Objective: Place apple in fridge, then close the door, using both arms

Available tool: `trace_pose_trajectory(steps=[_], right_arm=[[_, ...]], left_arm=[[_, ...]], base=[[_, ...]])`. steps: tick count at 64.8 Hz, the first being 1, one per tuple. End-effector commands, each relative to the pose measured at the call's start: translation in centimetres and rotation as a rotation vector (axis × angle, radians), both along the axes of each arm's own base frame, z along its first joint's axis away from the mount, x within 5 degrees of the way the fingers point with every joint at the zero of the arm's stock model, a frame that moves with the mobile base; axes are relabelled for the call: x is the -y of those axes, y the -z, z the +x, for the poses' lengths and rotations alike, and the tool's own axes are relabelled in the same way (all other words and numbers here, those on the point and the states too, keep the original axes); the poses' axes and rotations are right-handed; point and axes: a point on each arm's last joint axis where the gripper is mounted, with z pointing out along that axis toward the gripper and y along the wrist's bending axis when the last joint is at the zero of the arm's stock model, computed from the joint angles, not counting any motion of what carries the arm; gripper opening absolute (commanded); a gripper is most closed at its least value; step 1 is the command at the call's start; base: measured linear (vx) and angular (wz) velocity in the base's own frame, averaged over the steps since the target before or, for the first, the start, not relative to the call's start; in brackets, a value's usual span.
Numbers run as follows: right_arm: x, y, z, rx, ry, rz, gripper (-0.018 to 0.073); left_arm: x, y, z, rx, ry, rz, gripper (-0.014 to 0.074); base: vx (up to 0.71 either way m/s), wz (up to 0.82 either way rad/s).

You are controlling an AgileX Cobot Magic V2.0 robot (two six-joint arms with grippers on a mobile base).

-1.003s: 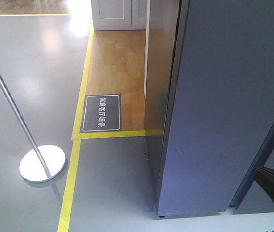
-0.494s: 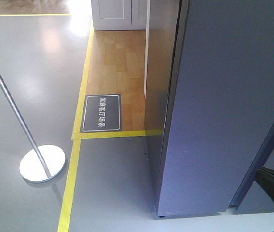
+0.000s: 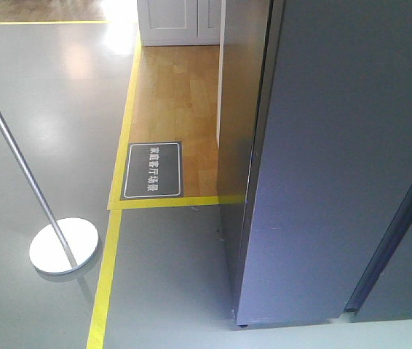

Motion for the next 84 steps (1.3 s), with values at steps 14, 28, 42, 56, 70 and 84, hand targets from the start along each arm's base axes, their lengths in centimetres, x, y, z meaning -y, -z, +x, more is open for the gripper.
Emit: trace_pose_trajectory(steps=[14, 28, 42, 56, 70, 84], right_arm=[[0.9, 4.6, -0.9, 0.273, 0.121, 0.175, -0.0003], [1.0, 6.0, -0.9, 0.300, 0.127, 0.164, -0.0003], [1.1, 4.8, -1.0, 0.438, 0.132, 0.141, -0.0003], [1.1, 4.7, -1.0, 0.444, 0.134, 0.148, -0.0003], [1.1, 4.7, -1.0, 0.444, 0.134, 0.148, -0.0003], [1.1, 4.7, -1.0, 0.444, 0.134, 0.148, -0.0003]], left_arm=[[0.0, -1.3, -0.1, 0.108, 0.003, -0.009, -0.0006], [0.0, -1.3, -0.1, 0.107, 0.003, -0.009, -0.0006], [0.0, -1.3, -0.1, 0.107, 0.003, -0.009, -0.0006], [0.0, -1.3, -0.1, 0.107, 0.003, -0.009, -0.0006], [0.0, -1.3, -0.1, 0.107, 0.003, -0.009, -0.0006], [0.0, -1.3, -0.1, 0.107, 0.003, -0.009, -0.0006]], base=[[0.00, 0.00], [0.00, 0.00], [0.00, 0.00], [0.00, 0.00], [0.00, 0.00], [0.00, 0.00]])
